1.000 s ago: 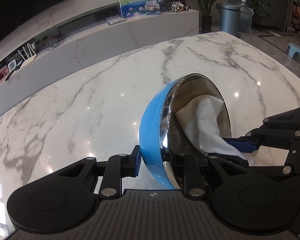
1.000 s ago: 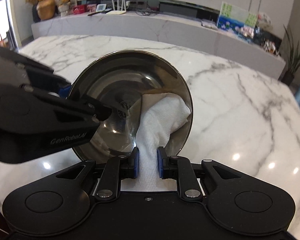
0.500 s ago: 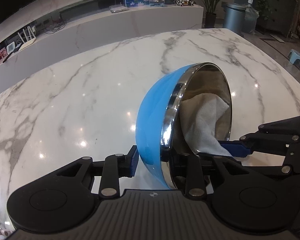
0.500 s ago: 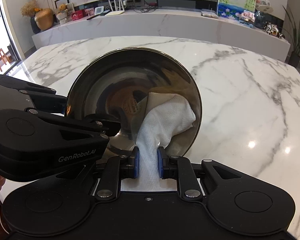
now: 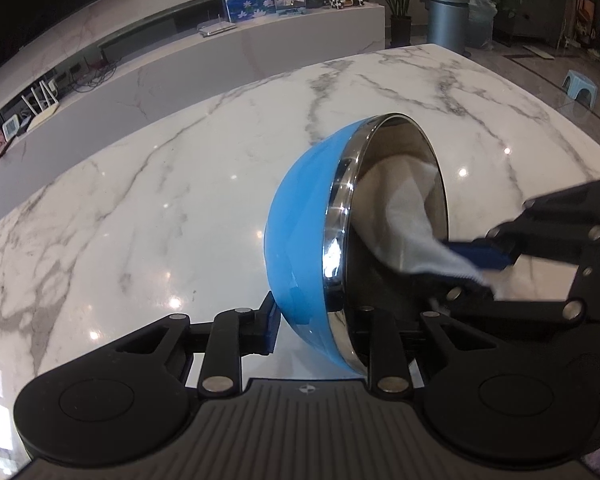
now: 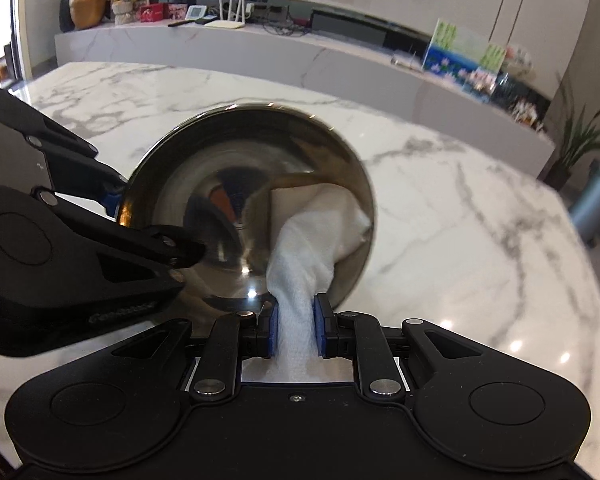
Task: Clean bowl
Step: 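Tilt the bowl up with the left gripper while the right wipes its inside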
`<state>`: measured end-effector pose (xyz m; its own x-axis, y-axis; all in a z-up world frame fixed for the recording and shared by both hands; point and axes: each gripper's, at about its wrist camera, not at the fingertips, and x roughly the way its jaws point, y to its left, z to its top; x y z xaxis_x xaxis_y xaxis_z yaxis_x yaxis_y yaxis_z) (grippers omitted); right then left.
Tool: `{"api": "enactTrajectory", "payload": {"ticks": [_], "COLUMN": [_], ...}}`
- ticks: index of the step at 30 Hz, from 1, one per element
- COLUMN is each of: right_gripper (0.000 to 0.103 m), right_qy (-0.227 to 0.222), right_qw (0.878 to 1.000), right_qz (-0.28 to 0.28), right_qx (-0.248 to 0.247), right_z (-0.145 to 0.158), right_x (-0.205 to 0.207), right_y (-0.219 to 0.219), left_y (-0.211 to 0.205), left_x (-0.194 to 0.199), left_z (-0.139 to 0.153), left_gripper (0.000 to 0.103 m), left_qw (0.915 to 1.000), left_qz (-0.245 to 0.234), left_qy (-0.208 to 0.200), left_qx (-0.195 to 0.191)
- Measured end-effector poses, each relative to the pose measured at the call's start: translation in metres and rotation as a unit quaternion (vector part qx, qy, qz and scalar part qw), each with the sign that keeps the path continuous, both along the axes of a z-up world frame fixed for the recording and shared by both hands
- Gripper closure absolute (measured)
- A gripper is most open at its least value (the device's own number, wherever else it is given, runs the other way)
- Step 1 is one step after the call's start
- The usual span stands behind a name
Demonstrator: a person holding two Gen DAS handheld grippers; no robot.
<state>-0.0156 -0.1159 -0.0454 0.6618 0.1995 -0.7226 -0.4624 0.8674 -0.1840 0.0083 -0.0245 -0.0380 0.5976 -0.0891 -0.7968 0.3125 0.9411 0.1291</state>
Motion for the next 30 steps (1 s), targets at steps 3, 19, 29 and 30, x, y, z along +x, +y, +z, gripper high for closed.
{"api": "enactTrajectory", "payload": {"ticks": [3, 19, 29, 30], "right_gripper": [0.088, 0.087, 0.086, 0.085], "right_qy": [0.005, 0.133, 0.078, 0.069], "right_qw": [1.000, 0.978, 0.991, 0.992], "right_qz": [-0.006, -0.041, -0.015, -0.010], "right_qx": [0.003, 0.157, 0.112, 0.107], "right_z": [-0.002, -0.003, 0.008, 0.009], "right_x": [0.003, 0.023, 0.011, 0.010], "right_y": [-0.004, -0.029, -0.015, -0.014], "left_y": [0.001, 0.012, 0.019, 0.020], "left_x": [0.001, 0.008, 0.012, 0.012], "left_z": [0.000, -0.008, -0.006, -0.006], "left_gripper": [0.080, 0.073, 0.076, 0.077], "left_qw": [1.0000, 0.9981, 0.9968, 0.9966], "left_qz": [0.002, 0.039, 0.039, 0.038], "left_qy": [-0.001, 0.027, 0.038, 0.040], "left_qx": [0.000, -0.038, -0.059, -0.061]}}
